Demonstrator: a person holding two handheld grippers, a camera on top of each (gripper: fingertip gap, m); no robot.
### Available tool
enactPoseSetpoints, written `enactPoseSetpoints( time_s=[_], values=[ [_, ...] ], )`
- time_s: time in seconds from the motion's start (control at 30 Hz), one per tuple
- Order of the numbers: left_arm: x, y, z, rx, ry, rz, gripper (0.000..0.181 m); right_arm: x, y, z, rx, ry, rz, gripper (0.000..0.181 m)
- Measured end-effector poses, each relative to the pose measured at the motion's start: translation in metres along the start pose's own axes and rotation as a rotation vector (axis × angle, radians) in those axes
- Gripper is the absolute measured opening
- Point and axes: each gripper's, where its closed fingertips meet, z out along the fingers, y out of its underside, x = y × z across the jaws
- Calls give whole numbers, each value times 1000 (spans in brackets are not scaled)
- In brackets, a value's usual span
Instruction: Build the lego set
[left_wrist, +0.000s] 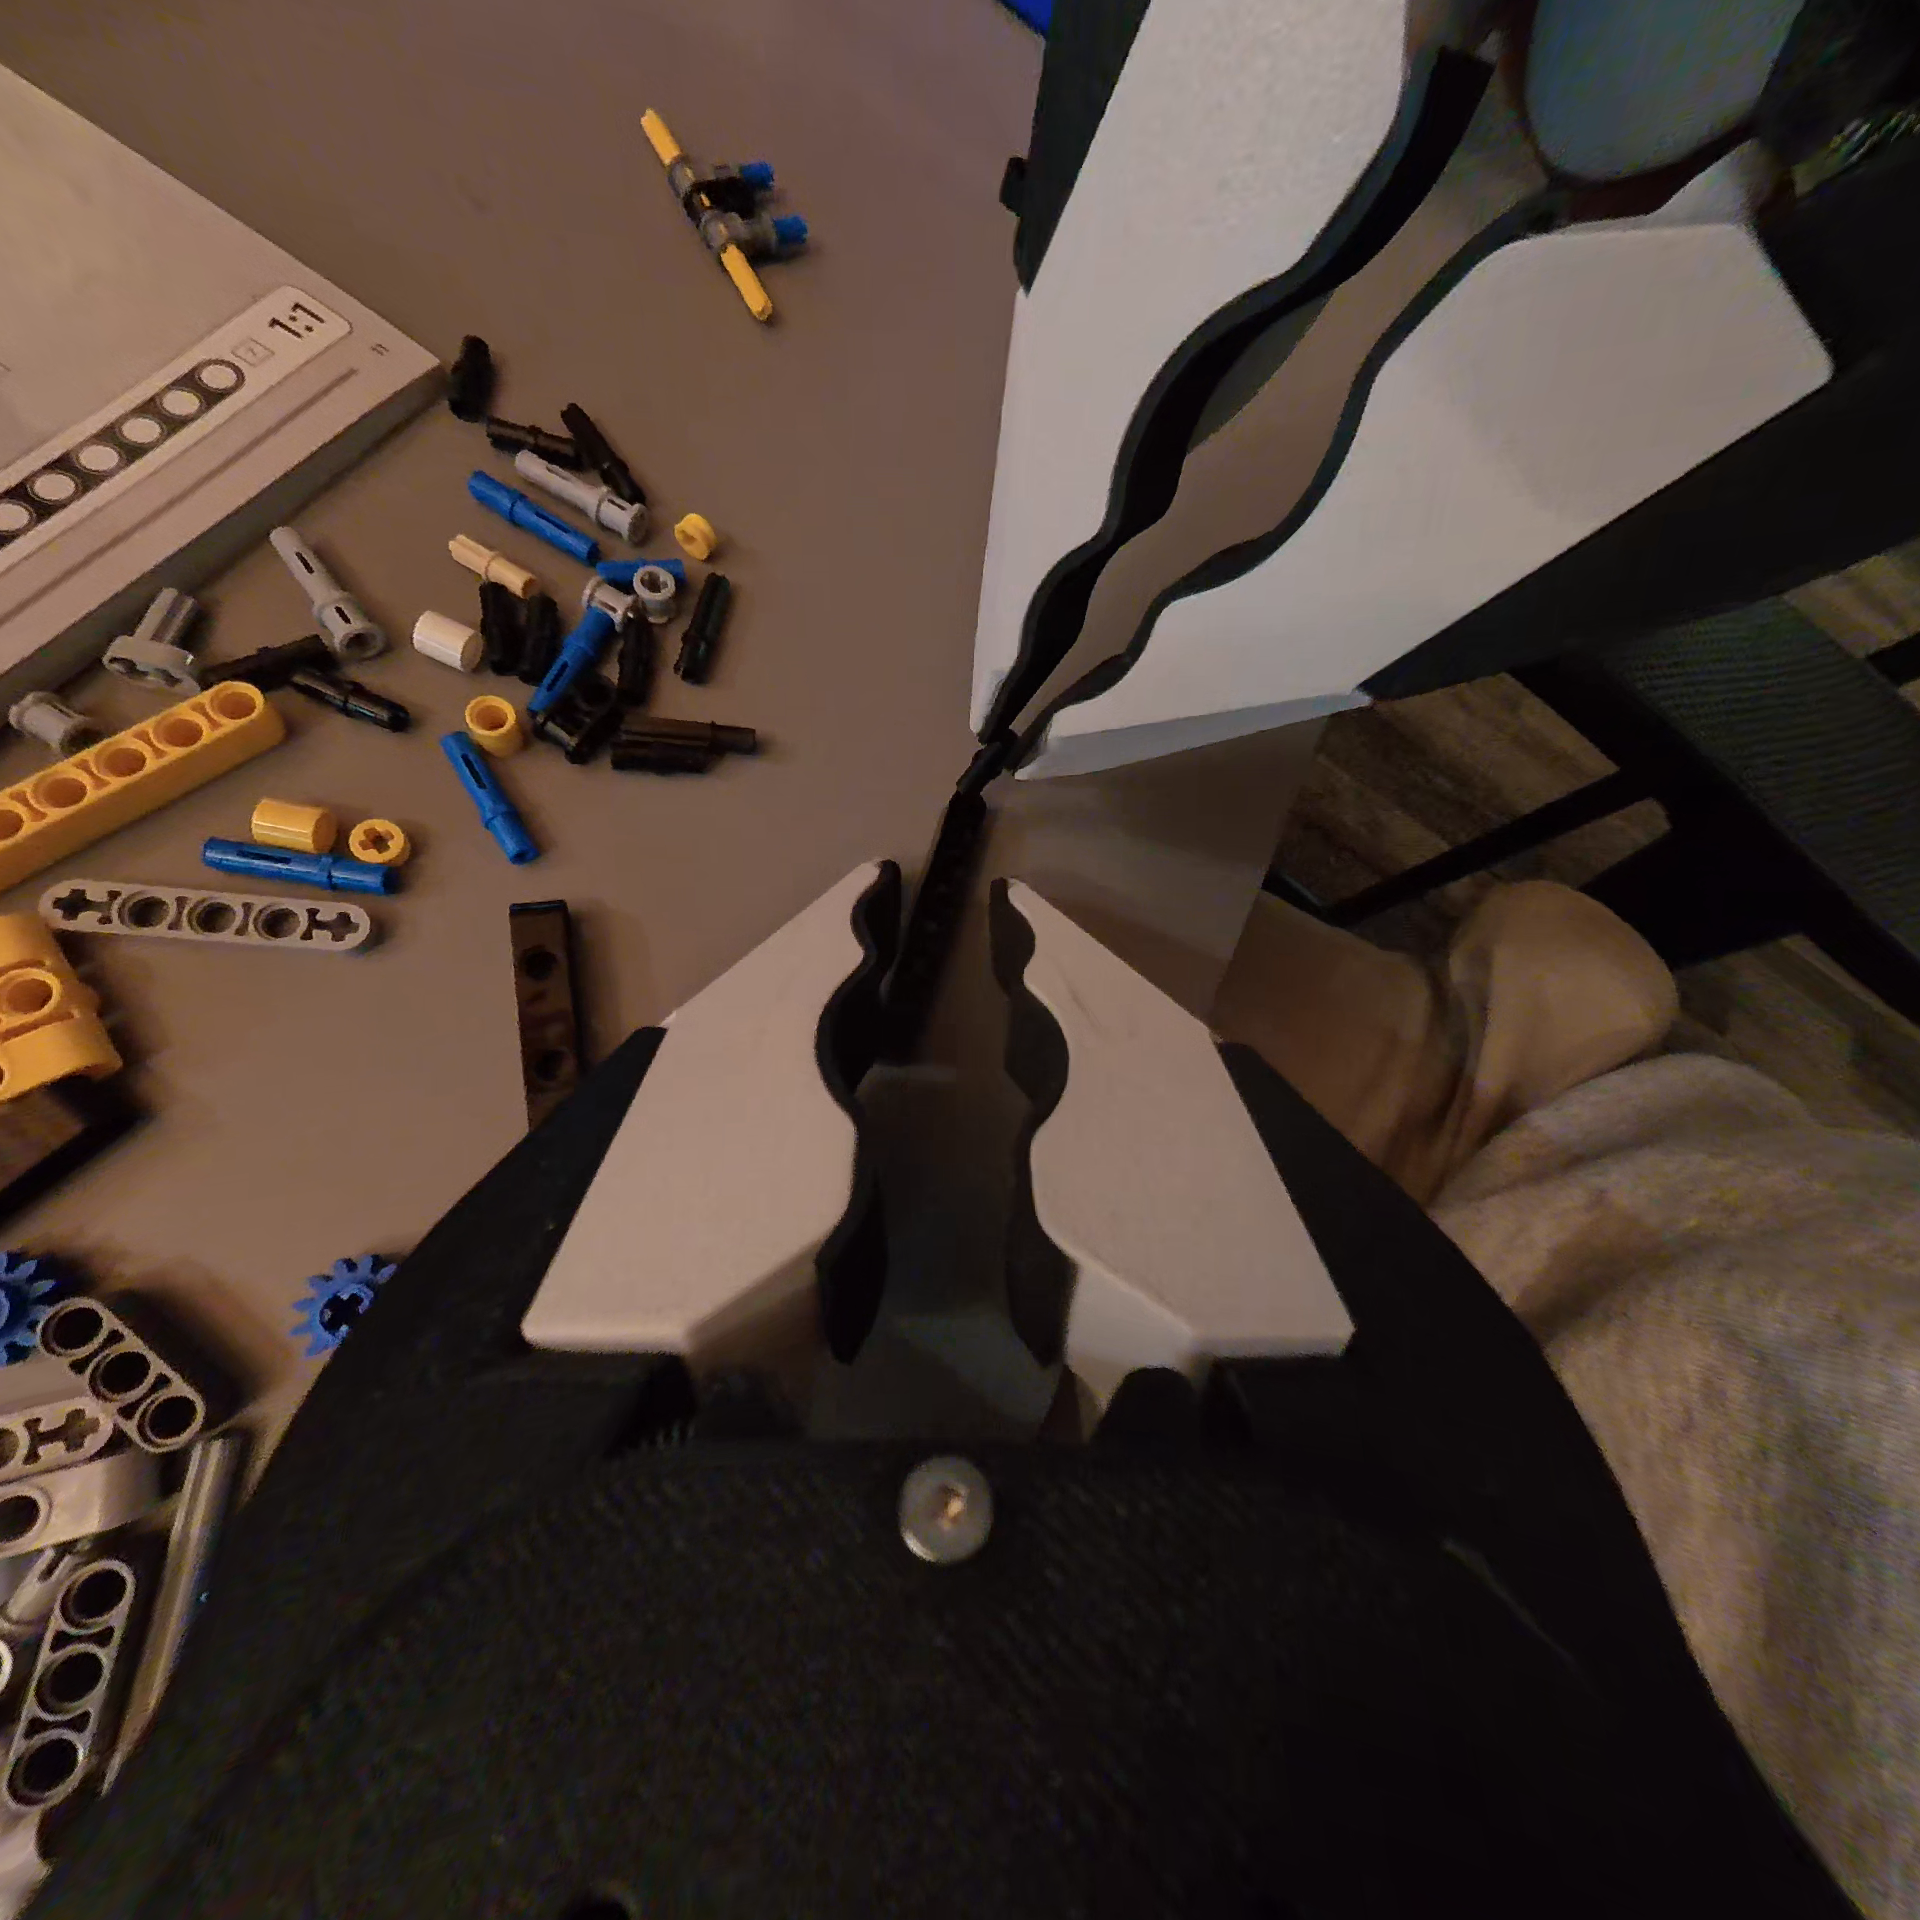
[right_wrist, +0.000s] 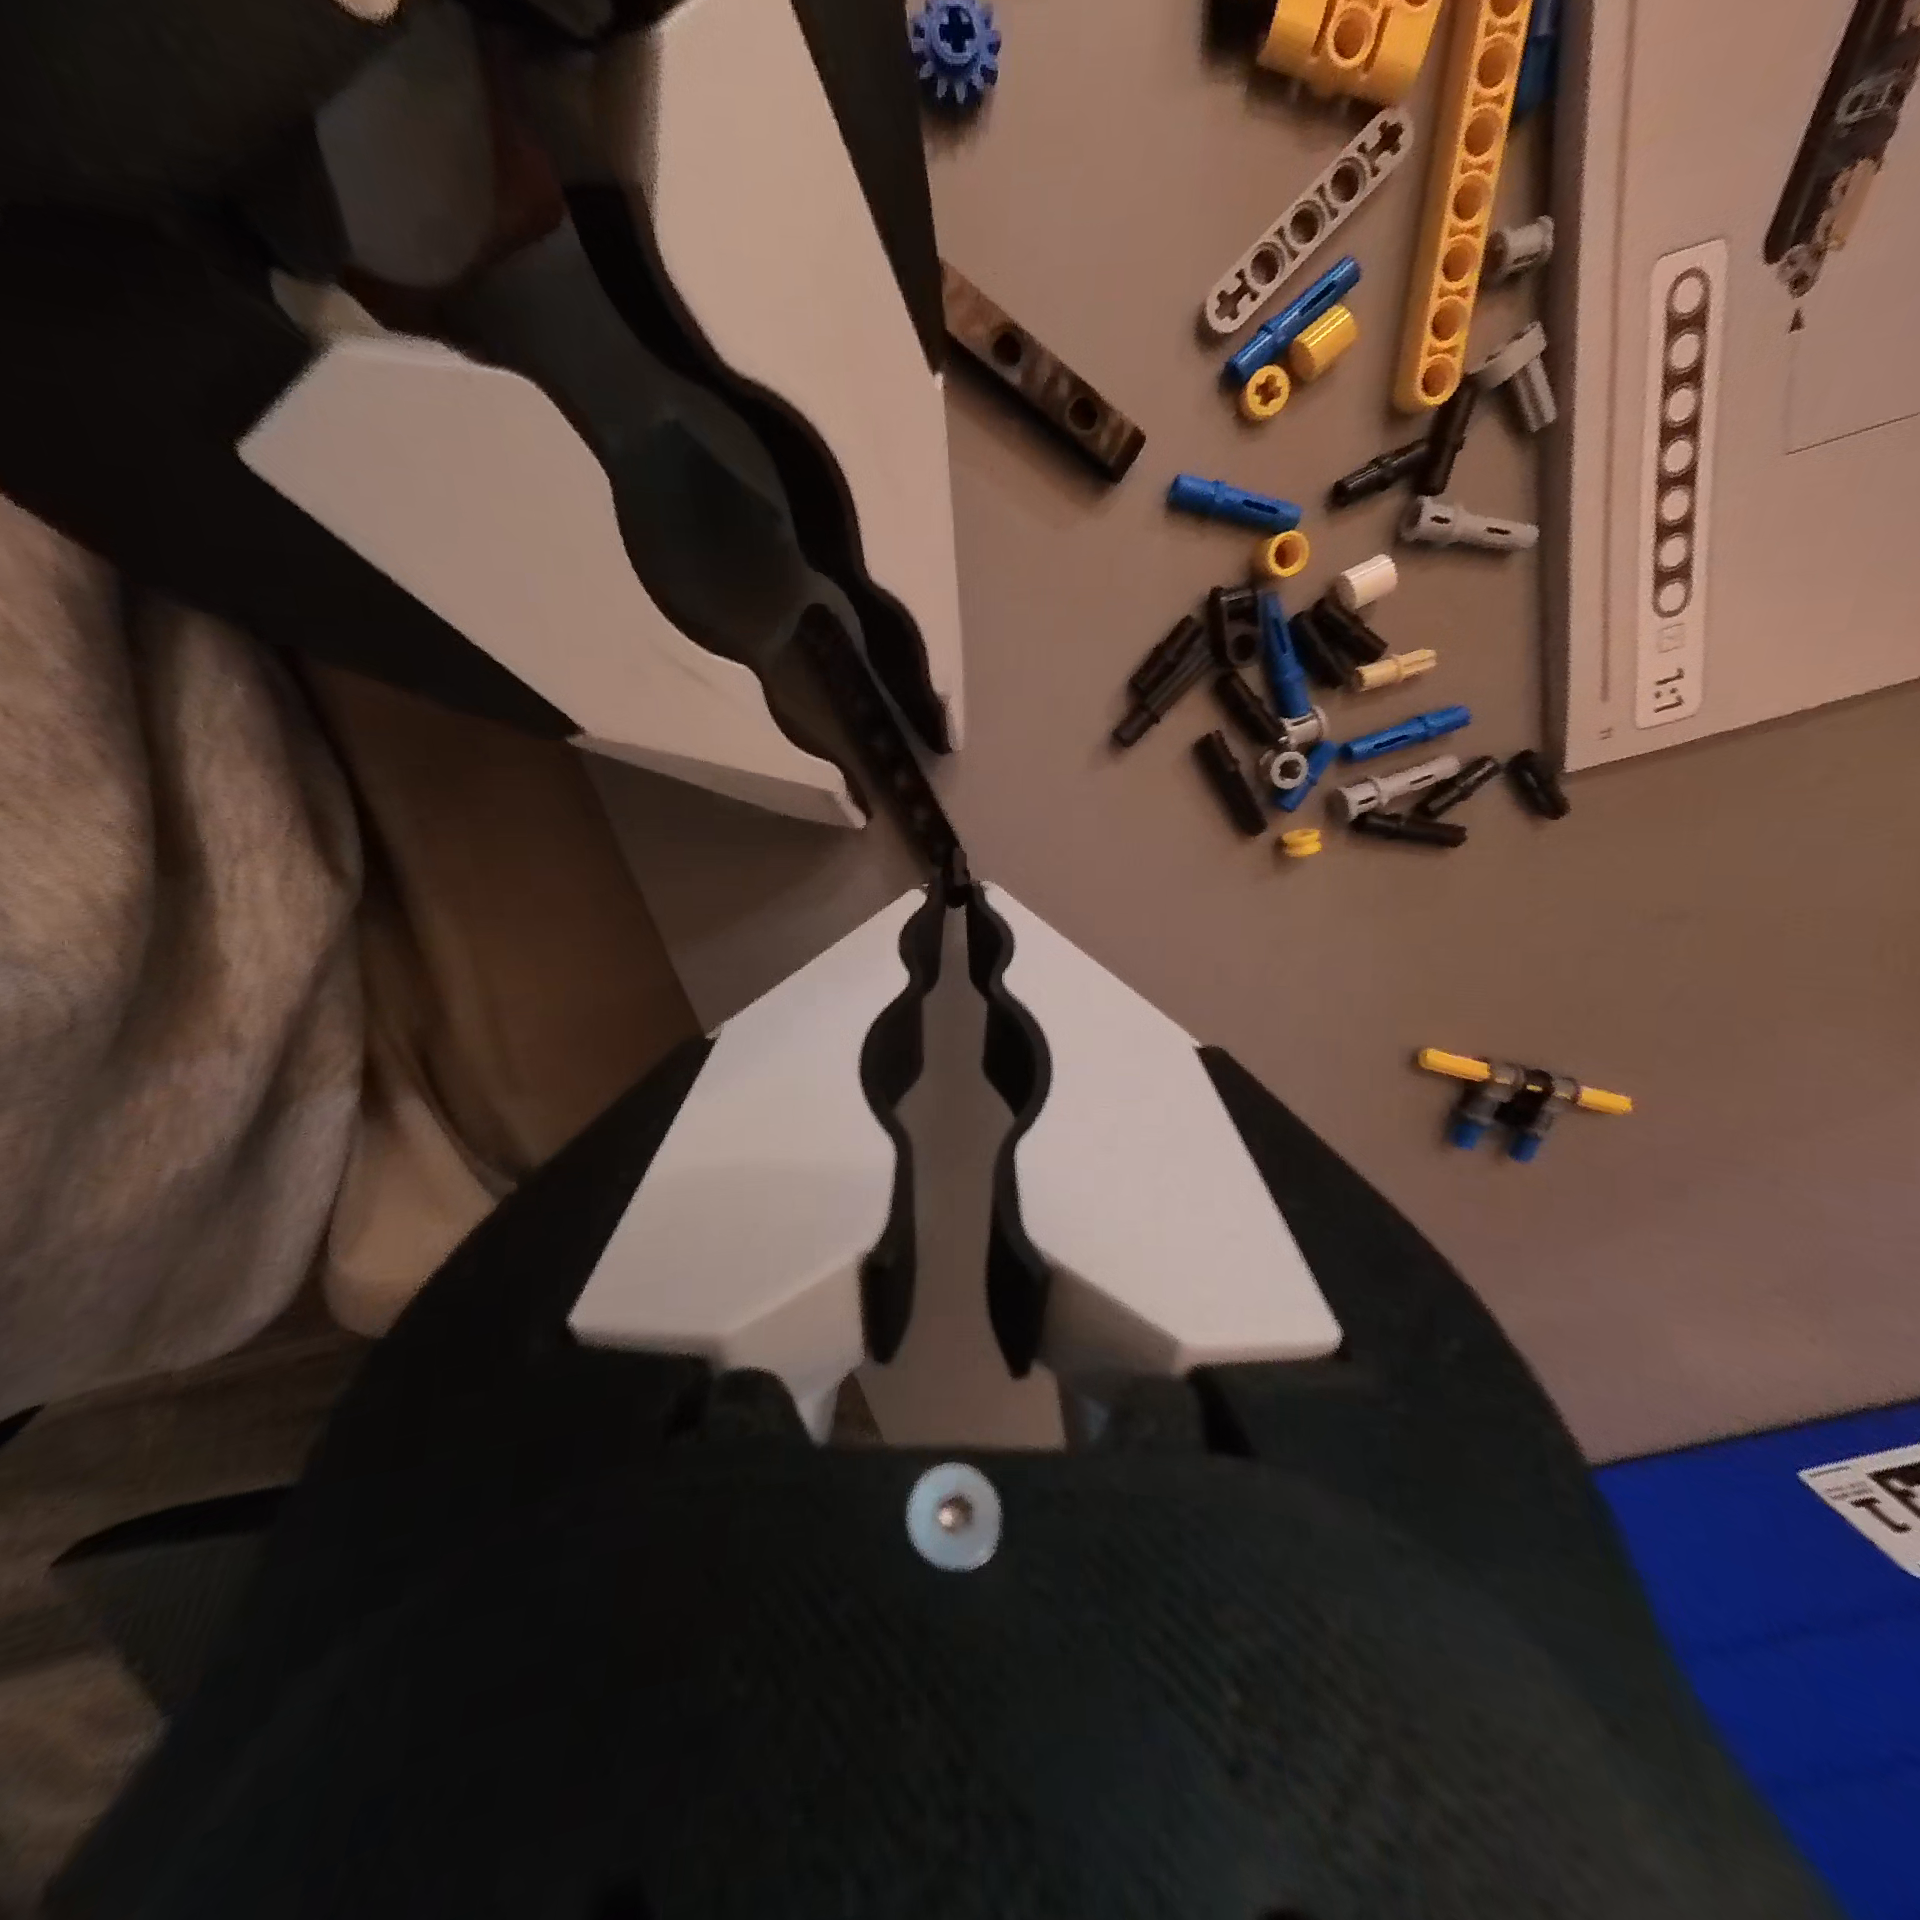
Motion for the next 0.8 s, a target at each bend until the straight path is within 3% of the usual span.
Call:
enactPoseSetpoints(
  time_s=[0.17, 0.8],
  values=[
    [-1, 1, 1, -8, -1, -4, 8, -2, 0, 2, -12, -18, -4, 3],
    [0, 1, 1, -4, 7, -8, 8, -2, -2, 4, -65, -84, 7, 2]
  ],
)
